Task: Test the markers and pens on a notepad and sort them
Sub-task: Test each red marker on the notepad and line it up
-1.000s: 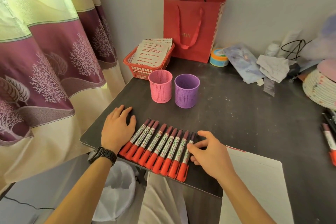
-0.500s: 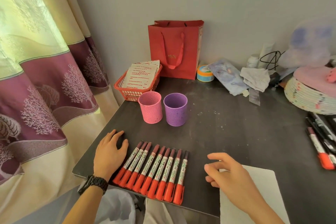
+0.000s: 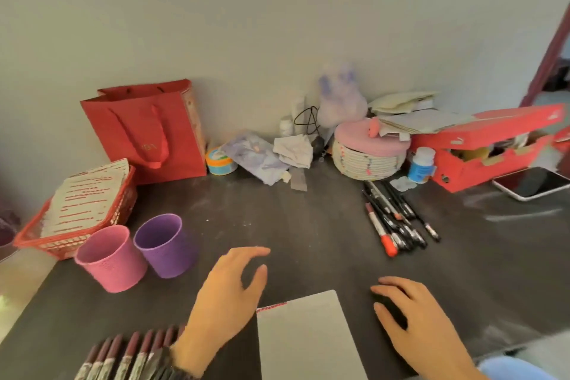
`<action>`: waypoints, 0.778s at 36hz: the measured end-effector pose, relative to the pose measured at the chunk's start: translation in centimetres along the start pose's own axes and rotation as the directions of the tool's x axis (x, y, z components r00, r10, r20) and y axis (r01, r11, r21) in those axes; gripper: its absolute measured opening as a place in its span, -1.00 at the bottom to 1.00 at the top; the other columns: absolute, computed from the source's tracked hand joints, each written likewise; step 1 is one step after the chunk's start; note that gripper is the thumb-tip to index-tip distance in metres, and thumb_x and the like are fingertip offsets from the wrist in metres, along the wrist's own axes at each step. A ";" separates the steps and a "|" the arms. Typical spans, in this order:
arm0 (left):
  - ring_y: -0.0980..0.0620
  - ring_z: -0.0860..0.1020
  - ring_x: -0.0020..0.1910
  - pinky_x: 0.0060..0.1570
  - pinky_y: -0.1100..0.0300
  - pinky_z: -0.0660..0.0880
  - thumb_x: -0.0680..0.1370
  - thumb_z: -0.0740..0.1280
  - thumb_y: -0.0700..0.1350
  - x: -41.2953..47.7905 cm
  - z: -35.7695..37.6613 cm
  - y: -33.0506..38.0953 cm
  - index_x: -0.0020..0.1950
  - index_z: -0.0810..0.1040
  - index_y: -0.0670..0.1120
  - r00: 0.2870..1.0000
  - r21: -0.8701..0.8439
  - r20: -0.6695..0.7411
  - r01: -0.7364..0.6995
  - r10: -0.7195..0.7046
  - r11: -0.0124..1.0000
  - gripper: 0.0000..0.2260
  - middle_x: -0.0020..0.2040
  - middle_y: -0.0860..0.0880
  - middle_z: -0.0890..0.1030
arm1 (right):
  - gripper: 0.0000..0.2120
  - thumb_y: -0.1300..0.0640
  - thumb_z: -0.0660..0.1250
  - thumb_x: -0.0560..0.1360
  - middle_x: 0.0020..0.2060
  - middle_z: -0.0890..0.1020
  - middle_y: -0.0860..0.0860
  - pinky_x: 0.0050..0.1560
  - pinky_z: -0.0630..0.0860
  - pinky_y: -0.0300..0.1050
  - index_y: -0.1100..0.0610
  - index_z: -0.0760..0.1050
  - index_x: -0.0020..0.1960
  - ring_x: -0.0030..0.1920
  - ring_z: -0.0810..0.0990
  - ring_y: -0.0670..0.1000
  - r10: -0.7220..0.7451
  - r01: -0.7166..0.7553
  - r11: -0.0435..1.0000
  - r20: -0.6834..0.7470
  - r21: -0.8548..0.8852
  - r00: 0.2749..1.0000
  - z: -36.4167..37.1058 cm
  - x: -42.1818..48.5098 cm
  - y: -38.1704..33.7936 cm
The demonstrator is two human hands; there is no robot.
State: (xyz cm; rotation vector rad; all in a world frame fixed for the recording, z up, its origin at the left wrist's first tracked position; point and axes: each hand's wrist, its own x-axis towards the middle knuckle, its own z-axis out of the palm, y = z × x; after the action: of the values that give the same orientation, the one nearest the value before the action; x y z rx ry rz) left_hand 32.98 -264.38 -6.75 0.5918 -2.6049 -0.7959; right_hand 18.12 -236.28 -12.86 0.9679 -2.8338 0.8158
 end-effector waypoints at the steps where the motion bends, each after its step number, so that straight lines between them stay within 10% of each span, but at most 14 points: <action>1: 0.30 0.44 0.17 0.21 0.29 0.40 0.61 0.27 0.09 0.9 1.4 1.1 0.19 0.43 0.39 0.997 0.000 0.060 -0.039 0.039 0.999 -0.78 0.16 0.47 0.41 | -0.75 0.05 0.55 0.44 0.14 0.63 -0.19 0.13 0.60 -0.02 -0.09 0.68 0.11 0.20 0.60 -0.04 -0.023 0.023 1.000 -0.040 -0.016 0.999 0.3 -0.2 0.3; 12: -0.04 0.44 0.23 0.17 -0.06 0.50 0.68 0.07 0.02 9.6 12.4 10.3 0.47 0.22 0.30 0.832 0.164 0.501 -0.363 0.240 0.917 -0.64 0.30 0.01 0.44 | -0.79 -0.07 0.37 0.54 0.18 0.59 -0.28 0.21 0.46 -0.28 -0.18 0.63 0.16 0.25 0.49 -0.21 -0.011 0.011 1.000 -0.101 0.007 0.995 1.4 -0.1 0.7; 20: -0.06 0.43 0.17 0.08 -0.03 0.51 0.68 0.02 0.18 11.4 14.0 12.3 0.41 0.35 0.27 0.804 0.274 0.522 -0.474 0.284 0.837 -0.68 0.17 -0.02 0.45 | -0.81 -0.04 0.38 0.54 0.17 0.61 -0.29 0.23 0.43 -0.29 -0.18 0.65 0.13 0.24 0.51 -0.20 0.000 0.002 1.000 -0.117 0.023 0.993 1.4 0.1 0.7; 28: -0.09 0.49 0.08 -0.04 0.04 0.48 0.60 0.23 0.11 10.8 13.0 10.6 0.11 0.42 0.11 0.907 0.321 0.395 -0.284 0.144 0.903 -0.86 0.09 0.00 0.45 | -0.81 0.05 0.48 0.49 0.14 0.63 -0.28 0.17 0.49 -0.25 -0.14 0.68 0.09 0.22 0.54 -0.19 -0.008 0.016 0.998 -0.140 0.053 0.990 1.3 -0.1 0.6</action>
State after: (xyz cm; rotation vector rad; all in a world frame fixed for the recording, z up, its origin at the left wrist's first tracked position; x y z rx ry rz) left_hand 15.01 -255.89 -8.41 0.2495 -3.1285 -0.3602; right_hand 18.06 -236.42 -14.25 0.8952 -2.6982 0.9240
